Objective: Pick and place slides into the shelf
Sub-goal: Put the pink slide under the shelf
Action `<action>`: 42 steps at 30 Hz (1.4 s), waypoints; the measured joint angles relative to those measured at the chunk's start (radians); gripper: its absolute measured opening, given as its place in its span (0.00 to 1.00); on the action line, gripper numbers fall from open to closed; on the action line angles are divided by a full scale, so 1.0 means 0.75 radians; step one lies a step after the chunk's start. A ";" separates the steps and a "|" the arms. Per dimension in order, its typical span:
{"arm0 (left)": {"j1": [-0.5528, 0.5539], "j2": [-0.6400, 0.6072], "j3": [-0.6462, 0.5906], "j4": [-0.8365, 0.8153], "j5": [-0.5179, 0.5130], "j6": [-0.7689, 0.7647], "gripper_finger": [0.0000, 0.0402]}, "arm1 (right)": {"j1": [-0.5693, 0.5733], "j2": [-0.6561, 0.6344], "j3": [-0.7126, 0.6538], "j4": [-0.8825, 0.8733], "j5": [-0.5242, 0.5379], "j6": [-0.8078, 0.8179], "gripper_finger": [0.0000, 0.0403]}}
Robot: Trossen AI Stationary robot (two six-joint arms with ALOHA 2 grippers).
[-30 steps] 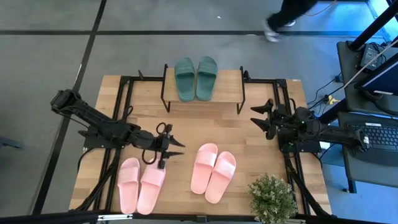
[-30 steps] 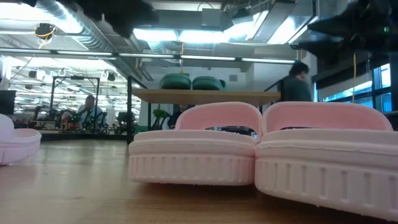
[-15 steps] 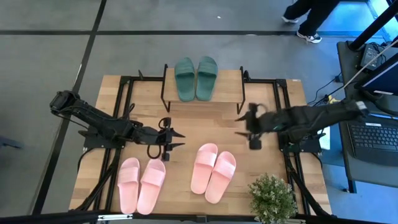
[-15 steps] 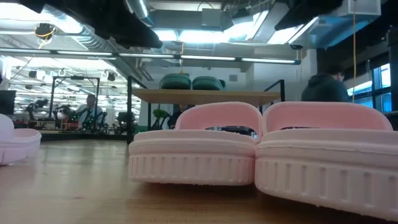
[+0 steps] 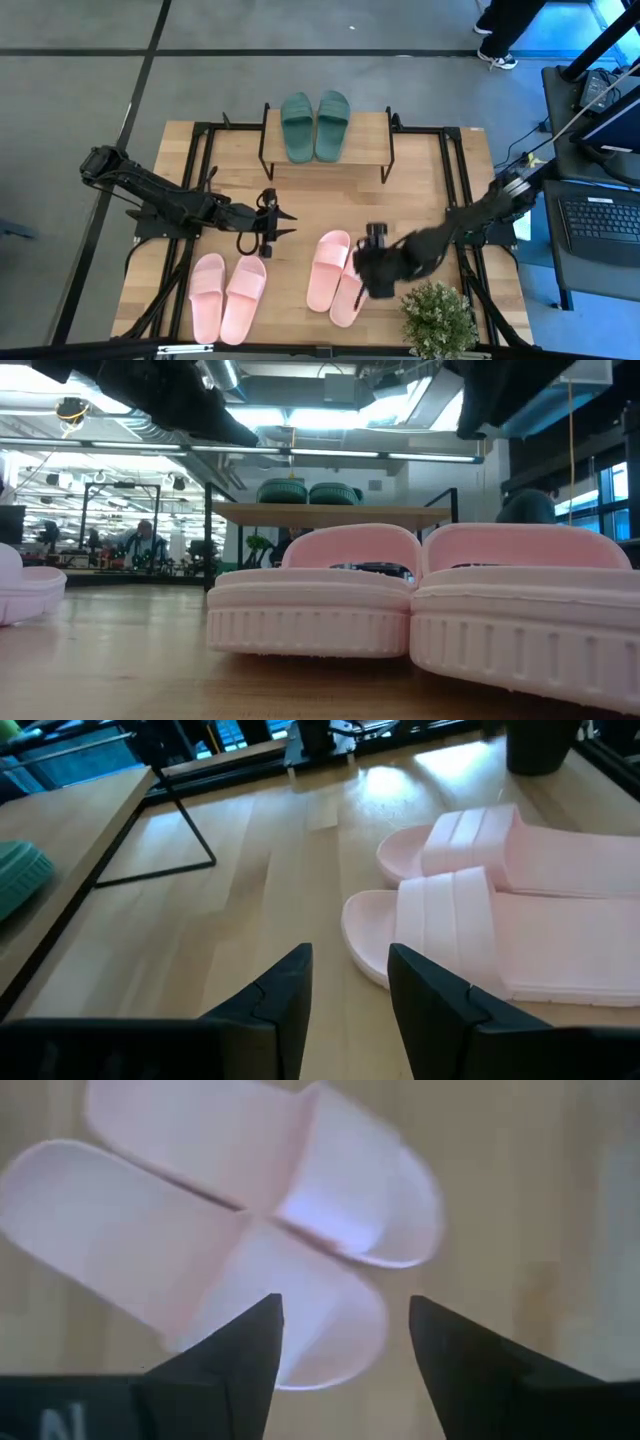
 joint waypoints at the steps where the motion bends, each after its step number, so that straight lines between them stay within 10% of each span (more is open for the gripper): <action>1: 0.000 0.000 0.000 -0.002 0.000 0.000 0.31 | 0.020 0.037 0.025 -0.009 -0.001 0.044 0.54; 24: -0.001 0.000 0.000 -0.034 0.001 -0.010 0.31 | 0.137 0.669 0.424 -0.423 0.111 0.607 0.45; 35: -0.001 0.000 0.000 -0.034 0.001 -0.010 0.31 | 0.130 0.677 0.425 -0.605 0.176 0.742 0.05; 42: -0.001 0.000 0.000 -0.035 0.001 -0.010 0.31 | 0.130 0.655 0.448 -0.802 0.287 0.785 0.03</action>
